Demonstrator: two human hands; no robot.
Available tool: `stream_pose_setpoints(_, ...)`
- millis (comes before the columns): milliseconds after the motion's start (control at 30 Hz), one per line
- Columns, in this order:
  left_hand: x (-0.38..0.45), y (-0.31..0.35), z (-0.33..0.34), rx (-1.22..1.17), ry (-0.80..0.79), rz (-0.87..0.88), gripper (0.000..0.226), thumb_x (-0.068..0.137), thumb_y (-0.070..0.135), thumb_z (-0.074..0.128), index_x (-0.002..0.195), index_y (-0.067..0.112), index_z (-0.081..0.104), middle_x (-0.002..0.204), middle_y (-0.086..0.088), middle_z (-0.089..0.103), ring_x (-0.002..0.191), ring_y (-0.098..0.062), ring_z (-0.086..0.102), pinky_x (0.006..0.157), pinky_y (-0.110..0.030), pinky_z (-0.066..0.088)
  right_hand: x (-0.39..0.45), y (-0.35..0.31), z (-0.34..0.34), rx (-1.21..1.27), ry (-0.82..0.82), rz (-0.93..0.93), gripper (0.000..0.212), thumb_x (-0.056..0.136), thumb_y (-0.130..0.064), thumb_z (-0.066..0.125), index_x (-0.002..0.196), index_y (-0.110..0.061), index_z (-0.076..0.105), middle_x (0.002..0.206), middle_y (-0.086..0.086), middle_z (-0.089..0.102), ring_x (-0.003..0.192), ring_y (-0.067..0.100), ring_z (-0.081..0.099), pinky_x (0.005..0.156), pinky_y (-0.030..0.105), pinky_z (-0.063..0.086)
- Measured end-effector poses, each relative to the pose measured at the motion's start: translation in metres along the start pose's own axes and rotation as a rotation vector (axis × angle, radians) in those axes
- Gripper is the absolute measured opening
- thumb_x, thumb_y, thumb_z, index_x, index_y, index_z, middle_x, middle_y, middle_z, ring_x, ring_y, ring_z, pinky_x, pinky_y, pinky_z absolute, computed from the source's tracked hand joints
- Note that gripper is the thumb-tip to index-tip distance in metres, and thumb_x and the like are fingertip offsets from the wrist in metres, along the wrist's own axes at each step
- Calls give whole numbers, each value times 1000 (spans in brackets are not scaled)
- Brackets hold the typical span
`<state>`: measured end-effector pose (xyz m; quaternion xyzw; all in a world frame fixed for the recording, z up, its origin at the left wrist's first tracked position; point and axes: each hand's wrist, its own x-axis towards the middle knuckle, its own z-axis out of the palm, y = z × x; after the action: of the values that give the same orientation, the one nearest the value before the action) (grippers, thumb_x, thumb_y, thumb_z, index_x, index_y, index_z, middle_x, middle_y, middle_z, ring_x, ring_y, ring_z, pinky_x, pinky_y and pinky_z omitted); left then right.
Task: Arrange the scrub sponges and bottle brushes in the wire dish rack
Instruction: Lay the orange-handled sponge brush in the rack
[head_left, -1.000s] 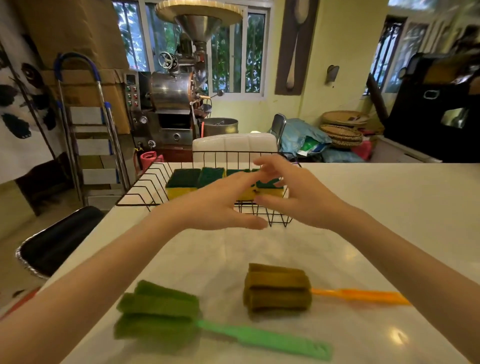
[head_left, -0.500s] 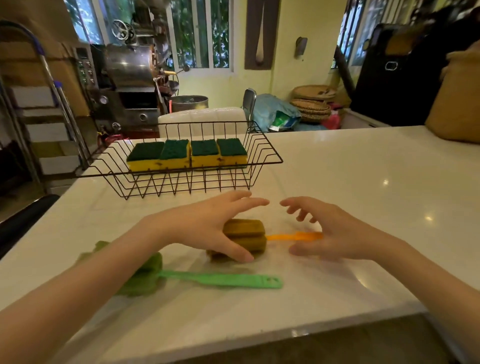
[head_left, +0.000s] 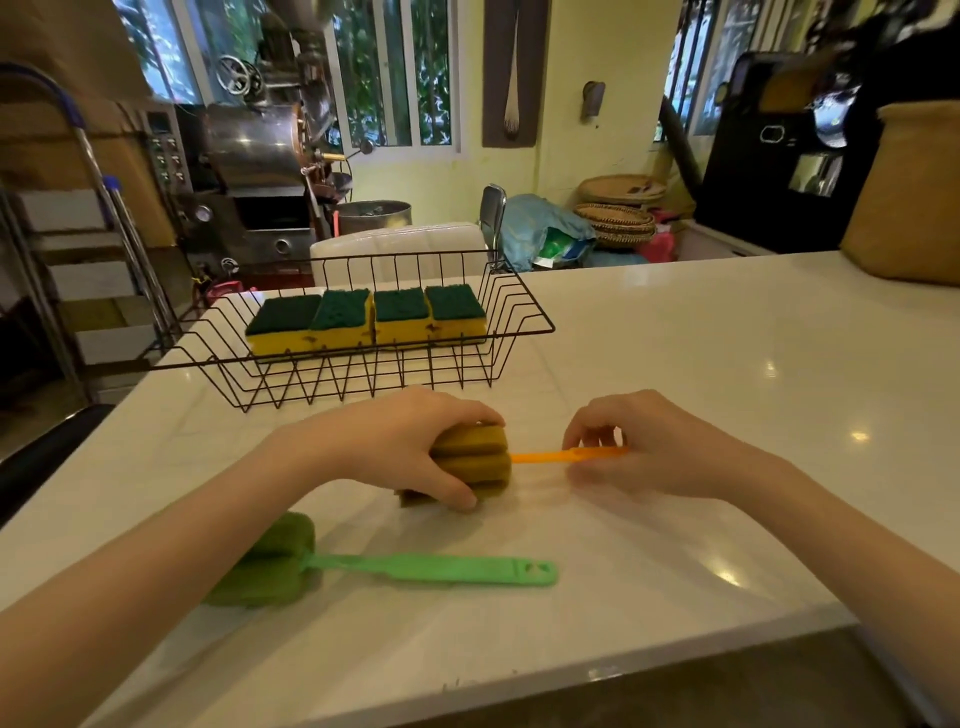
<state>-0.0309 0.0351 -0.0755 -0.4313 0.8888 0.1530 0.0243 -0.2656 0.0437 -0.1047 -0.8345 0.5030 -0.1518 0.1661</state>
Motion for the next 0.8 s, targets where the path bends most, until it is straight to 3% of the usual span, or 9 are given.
stream_pose_setpoints(200,-5,-18,-22,-53,115,-18,64,71,44,67,127,39,35,112,12,47,98,-10,46,75,-17,40,24,-10,-13,2,91,-61,13,76,-35,67,85,-26,68,79,-2,64,75,17,56,68,38,48)
stream_pose_setpoints(400,-12,-42,-47,-195,227,-60,55,71,38,69,118,40,39,105,16,46,96,-6,48,74,-13,41,63,-22,-22,24,184,-124,13,79,-31,66,89,-23,68,86,-2,67,79,11,57,66,25,45)
stream_pose_setpoints(533,-17,-63,-62,-243,280,-73,51,71,38,68,109,46,36,96,30,42,88,3,47,69,-11,40,92,-33,-26,48,248,-172,10,81,-28,64,89,-24,67,84,-2,67,77,12,58,67,30,48)
stream_pose_setpoints(800,-18,-106,-89,-408,377,-144,47,71,34,67,109,44,42,100,24,46,91,-1,49,70,-14,43,150,-56,-28,56,293,-247,14,85,-20,60,95,-24,67,86,-3,68,80,15,59,72,29,49)
